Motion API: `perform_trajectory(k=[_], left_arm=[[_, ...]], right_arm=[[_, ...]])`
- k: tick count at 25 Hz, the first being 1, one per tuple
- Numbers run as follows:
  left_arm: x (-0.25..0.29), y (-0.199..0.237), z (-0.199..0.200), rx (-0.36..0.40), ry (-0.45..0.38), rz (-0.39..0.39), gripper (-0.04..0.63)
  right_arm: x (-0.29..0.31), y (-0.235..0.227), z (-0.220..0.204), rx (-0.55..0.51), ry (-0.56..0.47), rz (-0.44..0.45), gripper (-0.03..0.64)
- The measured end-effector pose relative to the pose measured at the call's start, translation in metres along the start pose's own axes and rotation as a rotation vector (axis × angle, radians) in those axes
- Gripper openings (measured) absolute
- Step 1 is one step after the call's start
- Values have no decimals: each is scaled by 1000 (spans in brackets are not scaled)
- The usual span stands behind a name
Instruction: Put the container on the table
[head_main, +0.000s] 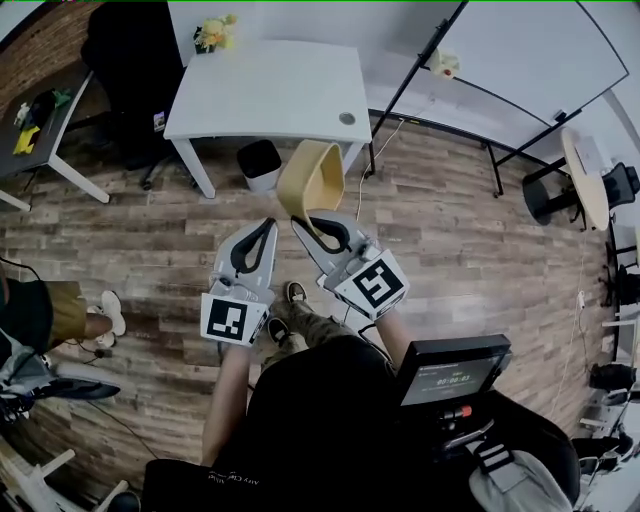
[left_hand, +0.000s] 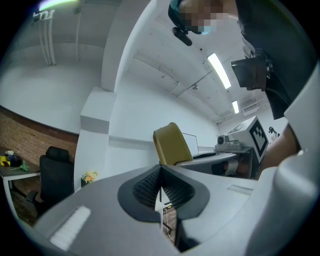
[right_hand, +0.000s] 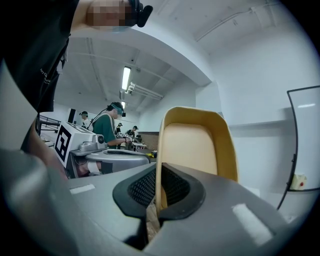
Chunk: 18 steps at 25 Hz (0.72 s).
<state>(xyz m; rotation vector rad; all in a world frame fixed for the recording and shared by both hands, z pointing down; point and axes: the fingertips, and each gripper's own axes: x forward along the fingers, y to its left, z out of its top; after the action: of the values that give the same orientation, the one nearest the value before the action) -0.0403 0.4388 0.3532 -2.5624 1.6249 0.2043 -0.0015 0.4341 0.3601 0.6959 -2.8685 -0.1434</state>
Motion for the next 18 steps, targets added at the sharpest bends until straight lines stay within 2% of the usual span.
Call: perform_trajectory(k=[3,11,14,18], left_arm=[[10,19,-7,2,20,7,2],[65,67,-27,56,95,9,2],[95,79,-38,81,163,-11,2],[136,82,-59,74,252,-41,2]], right_arm=[[22,-12,6,39,-62,0,18],[86,-73,-5,46,-113,31,18],[105,-107,-11,64,-133,25,18],[117,-158,-45,124,-85,-1,18]])
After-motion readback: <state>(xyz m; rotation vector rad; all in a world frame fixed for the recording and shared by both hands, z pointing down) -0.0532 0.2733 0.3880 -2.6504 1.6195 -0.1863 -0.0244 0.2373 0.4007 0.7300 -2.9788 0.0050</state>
